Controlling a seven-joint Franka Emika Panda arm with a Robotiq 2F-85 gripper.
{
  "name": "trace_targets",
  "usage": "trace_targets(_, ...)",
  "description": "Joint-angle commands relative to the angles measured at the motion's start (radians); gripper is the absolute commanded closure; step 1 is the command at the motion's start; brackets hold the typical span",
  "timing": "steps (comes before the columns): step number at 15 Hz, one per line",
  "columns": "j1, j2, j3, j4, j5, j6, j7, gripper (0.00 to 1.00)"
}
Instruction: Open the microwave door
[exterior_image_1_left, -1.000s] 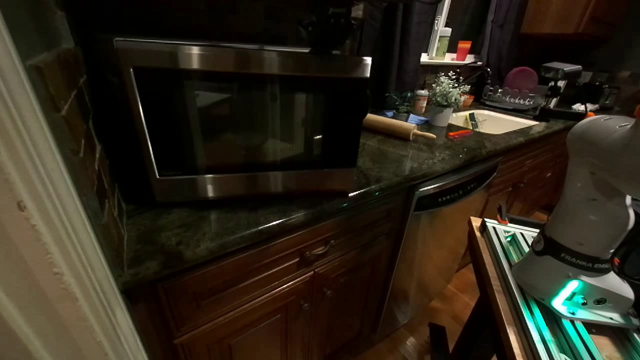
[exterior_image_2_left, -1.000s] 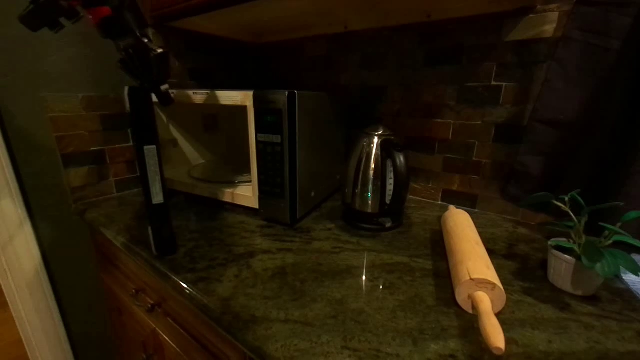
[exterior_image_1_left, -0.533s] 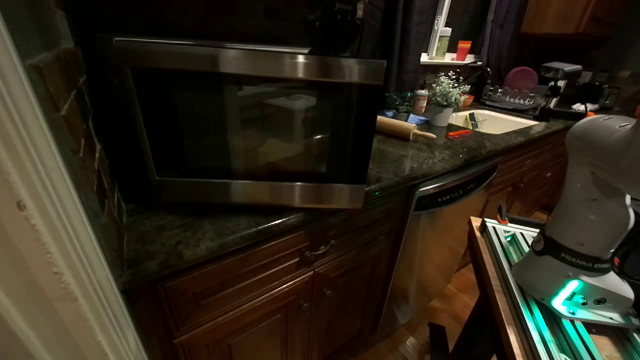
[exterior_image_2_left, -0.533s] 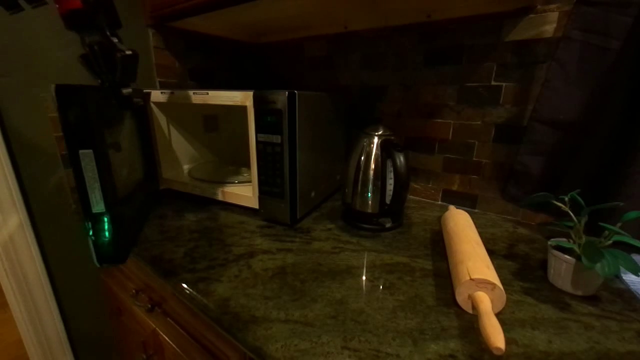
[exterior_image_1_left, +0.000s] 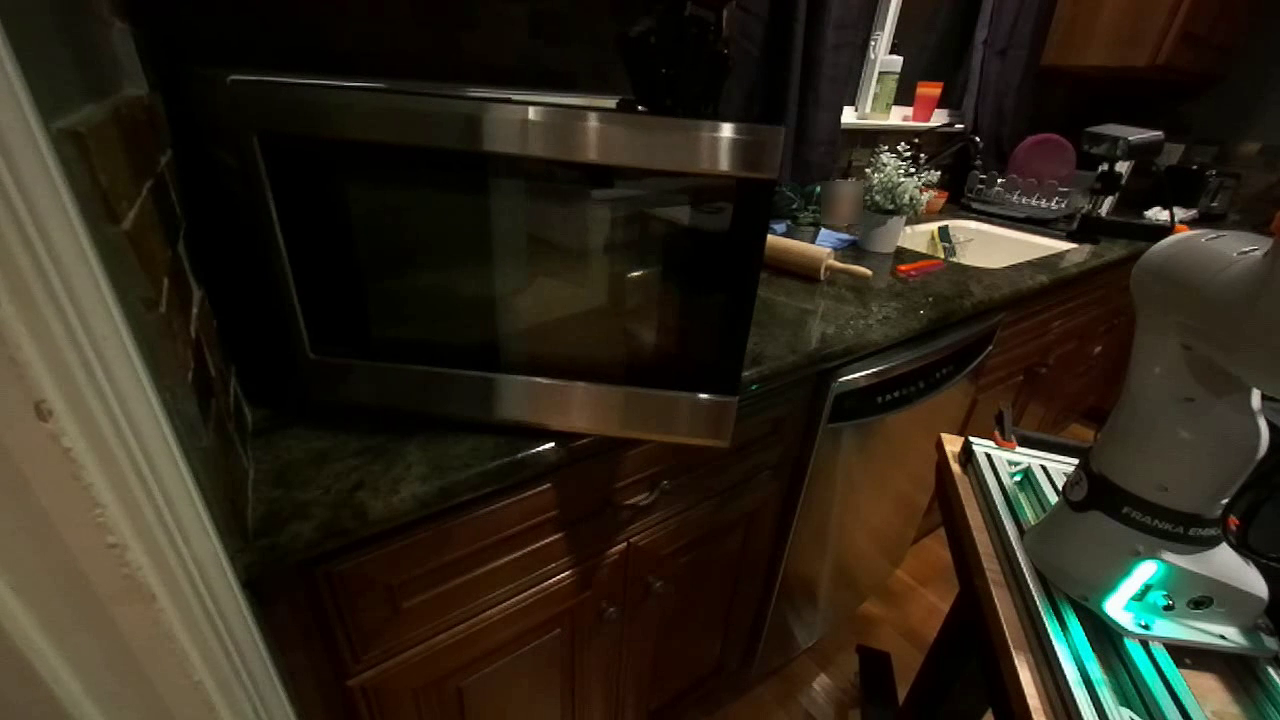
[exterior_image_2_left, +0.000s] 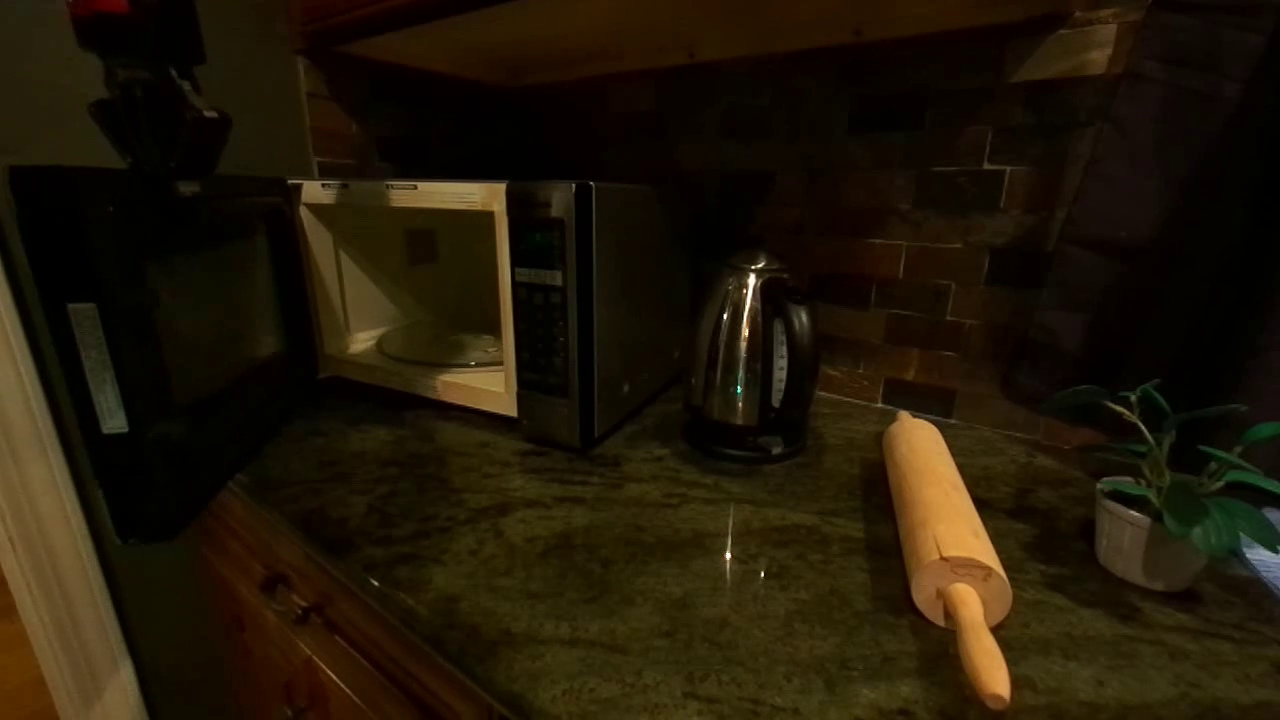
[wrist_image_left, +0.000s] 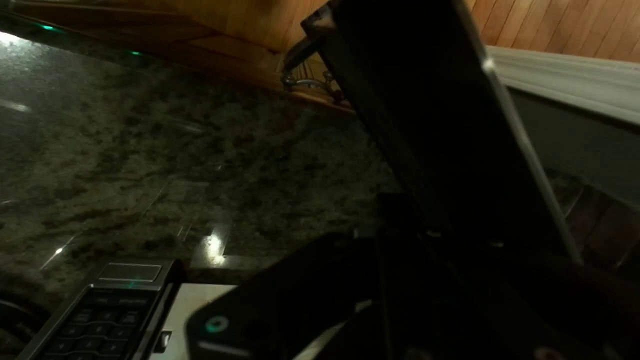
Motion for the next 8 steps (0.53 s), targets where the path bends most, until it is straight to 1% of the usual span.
trace_targets(1, 0.01, 0.002, -0.003, 0.001, 0.09, -0.05, -0.077, 1.0)
trace_targets(4, 0.016, 0.005, -0.004, 0.008, 0.158, -0.09, -0.128, 1.0)
trace_targets(8, 0.024, 0.0, -0.001, 0.0, 0.2, -0.123, -0.192, 1.0)
